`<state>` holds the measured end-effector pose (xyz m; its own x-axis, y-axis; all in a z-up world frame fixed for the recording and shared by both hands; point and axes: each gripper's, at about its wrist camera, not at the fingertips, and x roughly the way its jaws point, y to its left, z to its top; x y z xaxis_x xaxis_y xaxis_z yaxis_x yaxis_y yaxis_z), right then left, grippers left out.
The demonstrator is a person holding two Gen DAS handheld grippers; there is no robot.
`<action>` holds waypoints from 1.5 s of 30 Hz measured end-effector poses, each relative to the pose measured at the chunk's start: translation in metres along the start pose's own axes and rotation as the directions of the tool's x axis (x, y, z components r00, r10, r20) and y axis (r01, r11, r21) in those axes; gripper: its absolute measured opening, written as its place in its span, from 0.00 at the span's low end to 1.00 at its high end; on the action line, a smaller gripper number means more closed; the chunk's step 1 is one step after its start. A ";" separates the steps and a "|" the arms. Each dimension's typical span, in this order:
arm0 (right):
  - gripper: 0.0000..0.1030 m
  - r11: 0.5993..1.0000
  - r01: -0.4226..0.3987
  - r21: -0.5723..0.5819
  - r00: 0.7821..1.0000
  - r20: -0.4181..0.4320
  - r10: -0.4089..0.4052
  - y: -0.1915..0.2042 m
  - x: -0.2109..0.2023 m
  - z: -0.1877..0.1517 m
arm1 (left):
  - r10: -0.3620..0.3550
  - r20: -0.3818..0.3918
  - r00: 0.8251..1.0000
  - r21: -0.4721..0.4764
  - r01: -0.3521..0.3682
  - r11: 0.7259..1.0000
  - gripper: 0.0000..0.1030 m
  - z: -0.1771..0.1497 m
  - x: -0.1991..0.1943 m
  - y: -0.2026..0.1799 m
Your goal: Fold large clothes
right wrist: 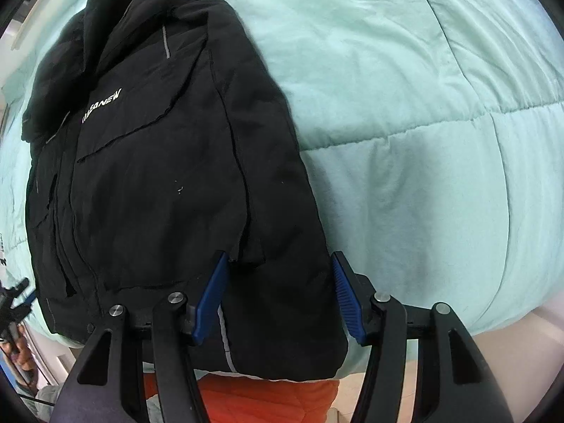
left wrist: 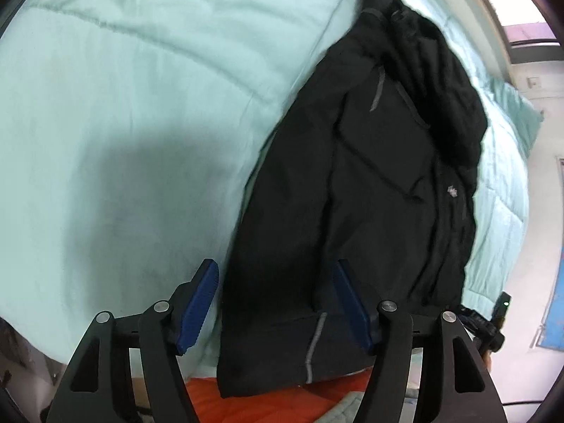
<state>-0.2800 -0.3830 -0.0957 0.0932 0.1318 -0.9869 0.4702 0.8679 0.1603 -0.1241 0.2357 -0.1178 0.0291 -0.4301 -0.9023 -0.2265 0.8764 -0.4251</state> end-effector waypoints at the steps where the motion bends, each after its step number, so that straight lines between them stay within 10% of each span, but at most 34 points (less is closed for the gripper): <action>1: 0.59 1.000 -0.009 0.003 1.000 -0.001 0.009 -0.001 0.001 0.001 | -0.003 -0.018 1.000 -0.022 0.002 1.000 0.67 -0.001 0.007 0.004; 8: 0.59 0.999 -0.050 -0.019 0.999 0.005 0.050 -0.010 -0.003 -0.007 | -0.038 -0.059 0.997 0.035 0.041 0.999 0.67 -0.008 0.021 0.008; 15: 0.52 0.998 -0.059 -0.020 0.997 -0.046 0.058 -0.011 0.011 -0.010 | -0.114 -0.053 0.992 0.142 0.120 0.983 0.21 -0.014 0.015 -0.020; 22: 0.41 0.975 -0.205 -0.089 0.977 -0.077 0.199 -0.010 -0.005 -0.013 | -0.467 -0.072 0.881 0.066 0.471 0.880 0.21 -0.018 -0.004 -0.020; 28: 0.42 0.972 -0.234 -0.016 0.963 -0.141 0.229 -0.026 0.029 -0.004 | -0.426 -0.110 0.898 0.031 0.432 0.901 0.25 -0.021 0.016 -0.019; 33: 0.46 0.970 -0.244 0.005 0.959 -0.147 0.242 -0.036 0.035 -0.007 | -0.291 -0.147 0.945 0.039 0.300 0.953 0.26 -0.022 0.030 -0.016; 42: 0.47 0.947 -0.286 -0.148 0.954 -0.140 0.266 -0.013 0.013 -0.019 | -0.158 -0.230 0.960 0.130 0.191 0.973 0.37 -0.021 0.049 -0.037; 45: 0.28 0.925 -0.307 -0.225 0.951 -0.103 0.291 0.011 -0.004 -0.022 | -0.186 -0.169 0.968 0.218 0.220 0.951 0.13 -0.026 0.032 -0.061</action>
<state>-0.2949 -0.3637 -0.0901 0.1354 0.4272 -0.8939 0.2090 0.8696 0.4473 -0.1343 0.1632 -0.1190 -0.0940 -0.6155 -0.7825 0.0035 0.7858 -0.6185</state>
